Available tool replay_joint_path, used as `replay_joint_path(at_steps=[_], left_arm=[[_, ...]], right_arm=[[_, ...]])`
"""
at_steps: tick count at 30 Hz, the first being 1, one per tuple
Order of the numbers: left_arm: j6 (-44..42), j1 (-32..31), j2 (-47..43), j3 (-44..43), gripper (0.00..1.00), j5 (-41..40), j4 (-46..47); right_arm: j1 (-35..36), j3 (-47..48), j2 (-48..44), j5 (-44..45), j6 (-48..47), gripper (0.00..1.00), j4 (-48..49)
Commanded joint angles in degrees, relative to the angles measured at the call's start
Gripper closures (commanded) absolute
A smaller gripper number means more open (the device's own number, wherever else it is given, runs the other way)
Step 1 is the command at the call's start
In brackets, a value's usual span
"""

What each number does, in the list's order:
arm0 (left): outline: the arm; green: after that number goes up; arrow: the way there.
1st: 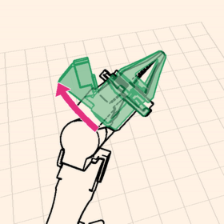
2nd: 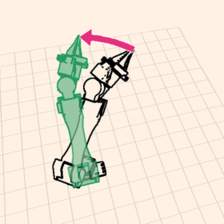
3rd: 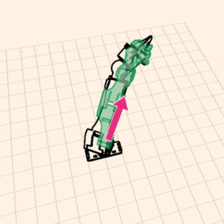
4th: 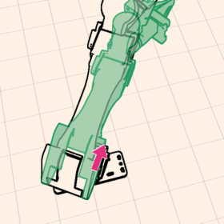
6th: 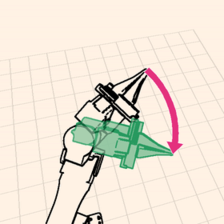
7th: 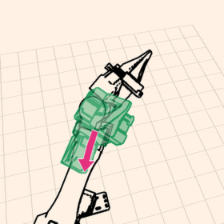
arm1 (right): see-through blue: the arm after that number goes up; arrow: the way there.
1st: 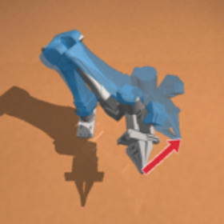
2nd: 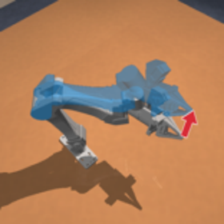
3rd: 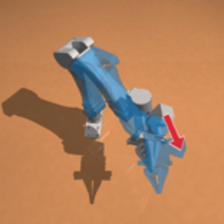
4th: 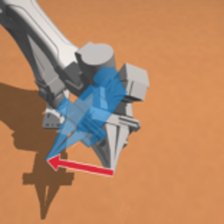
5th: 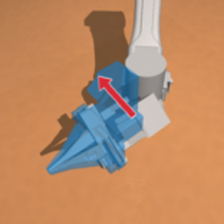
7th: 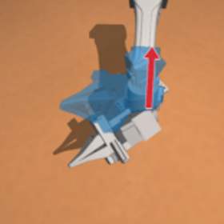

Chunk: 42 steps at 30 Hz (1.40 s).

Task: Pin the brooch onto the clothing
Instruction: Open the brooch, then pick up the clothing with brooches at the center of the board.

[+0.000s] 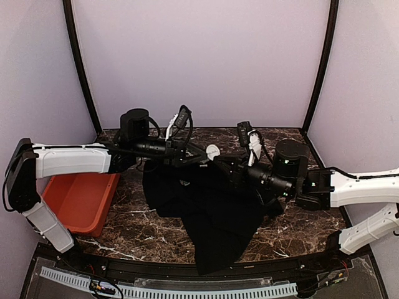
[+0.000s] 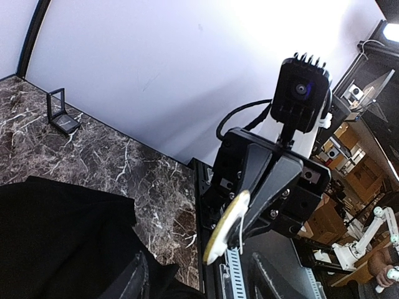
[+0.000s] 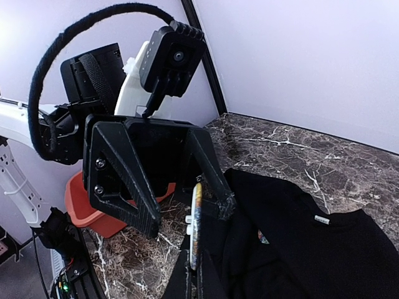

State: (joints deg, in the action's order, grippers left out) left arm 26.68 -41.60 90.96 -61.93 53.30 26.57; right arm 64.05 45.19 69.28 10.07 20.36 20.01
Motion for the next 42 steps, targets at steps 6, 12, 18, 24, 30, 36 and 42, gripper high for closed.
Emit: replay_joint_path(at_steps=[6,12,18,24,30,36,42], left_arm=[[4.1,1.58,-0.44,1.2,0.39,-1.81,3.89],[-14.39,2.18,-2.23,-3.51,0.14,-22.43,-21.77],[-23.27,2.41,-1.06,-5.5,0.01,-27.72,-28.36],[-31.89,2.51,0.81,-7.34,0.01,-29.53,-31.55],[-39.58,2.49,3.08,-11.32,0.01,-34.62,-36.66],[-46.93,2.55,6.52,-13.52,0.01,-41.27,-37.79],[-50.67,2.49,15.46,-20.02,0.04,-40.28,-38.2]], right_arm=[[-0.33,2.09,0.0,7.1,1.28,1.0,-6.04],[-2.87,6.91,1.28,12.39,9.06,1.0,-23.38],[-5.16,7.18,0.24,6.4,20.77,1.0,-30.35],[-11.21,6.54,0.18,-3.79,27.78,1.0,-33.51],[-15.89,12.77,9.06,-9.64,31.69,1.0,-42.71],[-19.31,18.72,15.84,-13.7,31.05,1.0,-47.93],[-20.85,18.39,13.99,-10.65,30.46,1.0,-48.25]])
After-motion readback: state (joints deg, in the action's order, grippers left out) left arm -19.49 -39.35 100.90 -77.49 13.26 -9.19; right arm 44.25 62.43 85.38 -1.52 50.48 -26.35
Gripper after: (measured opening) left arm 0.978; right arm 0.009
